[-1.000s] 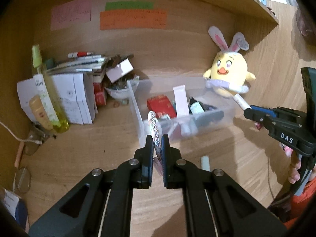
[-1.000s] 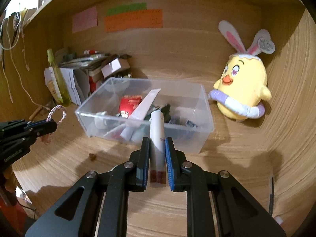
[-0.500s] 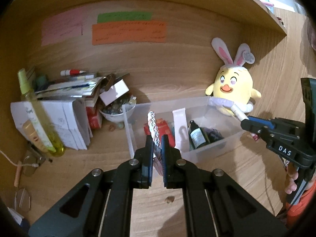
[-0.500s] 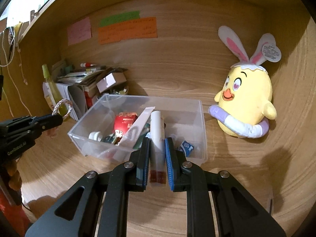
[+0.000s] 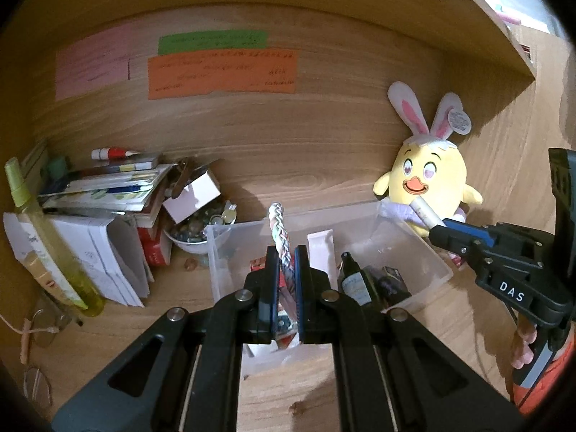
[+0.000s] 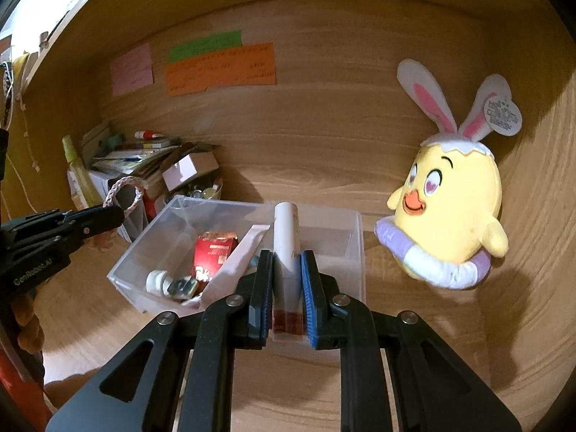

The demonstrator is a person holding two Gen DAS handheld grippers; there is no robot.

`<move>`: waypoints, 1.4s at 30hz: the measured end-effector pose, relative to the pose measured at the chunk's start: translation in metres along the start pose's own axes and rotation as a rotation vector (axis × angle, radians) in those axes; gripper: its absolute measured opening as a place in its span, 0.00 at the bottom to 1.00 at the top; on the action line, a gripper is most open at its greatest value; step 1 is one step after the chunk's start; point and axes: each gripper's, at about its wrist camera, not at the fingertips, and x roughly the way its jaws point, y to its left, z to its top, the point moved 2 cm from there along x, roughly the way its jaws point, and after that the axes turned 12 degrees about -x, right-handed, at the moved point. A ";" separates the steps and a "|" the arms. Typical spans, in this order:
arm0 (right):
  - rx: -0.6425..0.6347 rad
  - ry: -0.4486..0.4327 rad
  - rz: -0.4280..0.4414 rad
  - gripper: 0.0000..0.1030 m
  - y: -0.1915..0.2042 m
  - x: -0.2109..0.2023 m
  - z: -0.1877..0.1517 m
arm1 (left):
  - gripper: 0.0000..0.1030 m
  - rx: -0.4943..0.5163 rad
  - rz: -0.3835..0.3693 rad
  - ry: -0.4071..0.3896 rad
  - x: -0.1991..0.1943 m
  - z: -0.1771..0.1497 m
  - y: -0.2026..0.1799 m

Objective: Organize objects
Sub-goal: 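Carry the bracelet and lip-gloss tube into the clear box and open both tools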

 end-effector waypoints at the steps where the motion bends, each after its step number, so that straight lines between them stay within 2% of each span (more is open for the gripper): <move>1: -0.002 -0.001 0.000 0.14 0.000 0.002 0.002 | 0.06 -0.003 -0.002 0.003 0.003 0.001 0.000; 8: -0.002 0.031 0.011 0.14 0.000 0.025 0.004 | 0.06 -0.020 0.002 0.052 0.030 0.000 -0.001; 19: 0.014 0.124 0.028 0.14 -0.003 0.065 -0.013 | 0.06 0.014 0.013 0.163 0.072 -0.019 -0.004; 26: -0.010 0.181 0.019 0.14 0.000 0.085 -0.023 | 0.06 0.024 0.021 0.213 0.087 -0.027 -0.003; 32: -0.029 0.195 0.004 0.14 0.003 0.090 -0.025 | 0.07 0.040 0.018 0.213 0.084 -0.028 -0.008; 38: -0.027 0.200 0.000 0.15 0.003 0.090 -0.025 | 0.20 0.040 0.011 0.201 0.077 -0.026 -0.011; 41: -0.031 0.204 -0.010 0.22 0.003 0.088 -0.024 | 0.28 0.034 0.002 0.189 0.069 -0.024 -0.012; 42: -0.034 0.203 -0.015 0.28 0.004 0.087 -0.024 | 0.32 0.033 0.002 0.182 0.066 -0.023 -0.012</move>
